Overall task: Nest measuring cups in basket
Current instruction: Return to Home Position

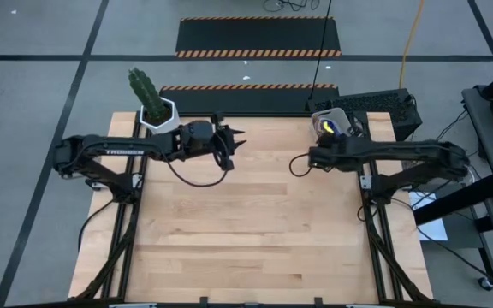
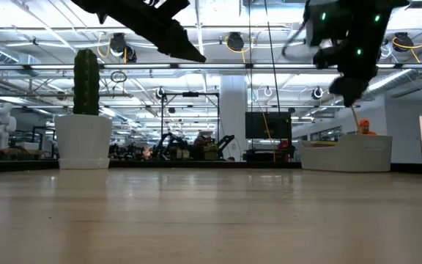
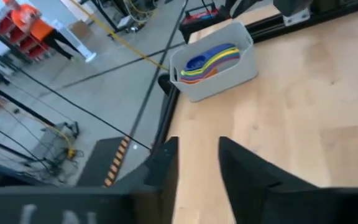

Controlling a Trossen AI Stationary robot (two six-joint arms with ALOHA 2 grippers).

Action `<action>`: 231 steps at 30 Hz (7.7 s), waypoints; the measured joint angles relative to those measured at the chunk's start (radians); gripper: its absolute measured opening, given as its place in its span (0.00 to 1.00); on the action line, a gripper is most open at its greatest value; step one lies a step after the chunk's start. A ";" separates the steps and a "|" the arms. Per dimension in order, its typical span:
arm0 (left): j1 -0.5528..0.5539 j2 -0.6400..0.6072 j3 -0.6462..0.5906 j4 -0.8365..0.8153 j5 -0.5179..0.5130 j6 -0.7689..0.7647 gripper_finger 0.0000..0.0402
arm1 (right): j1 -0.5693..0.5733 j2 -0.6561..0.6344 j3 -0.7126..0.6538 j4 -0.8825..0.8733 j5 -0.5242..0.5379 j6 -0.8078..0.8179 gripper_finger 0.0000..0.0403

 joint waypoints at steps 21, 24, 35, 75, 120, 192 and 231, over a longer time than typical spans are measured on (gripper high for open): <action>-0.069 -0.175 -0.087 -0.298 0.026 -0.373 0.01 | 0.250 -0.354 -0.300 0.936 -0.386 -0.489 0.00; -0.091 -0.188 -0.150 -0.211 0.029 -0.372 0.02 | 0.251 -0.364 -0.405 1.146 -0.506 -0.570 0.00; -0.122 -0.261 -0.363 0.019 0.025 -0.375 0.01 | 0.246 -0.402 -0.652 1.595 -0.654 -0.817 0.00; -0.195 -0.583 -0.604 0.142 0.025 -0.432 0.02 | 0.187 -0.745 -0.929 1.706 -0.732 -0.729 0.00; -0.376 -0.583 -0.603 0.153 -0.109 -0.480 0.02 | 0.275 -1.215 -0.932 1.263 -0.758 -0.694 0.00; -0.389 -1.249 -0.998 0.318 -0.042 -0.315 0.03 | 0.275 -1.215 -0.933 1.266 -0.756 -0.711 0.00; -0.230 -1.396 -0.996 -0.007 0.165 -0.348 0.05 | 0.275 -1.215 -0.933 1.266 -0.756 -0.711 0.00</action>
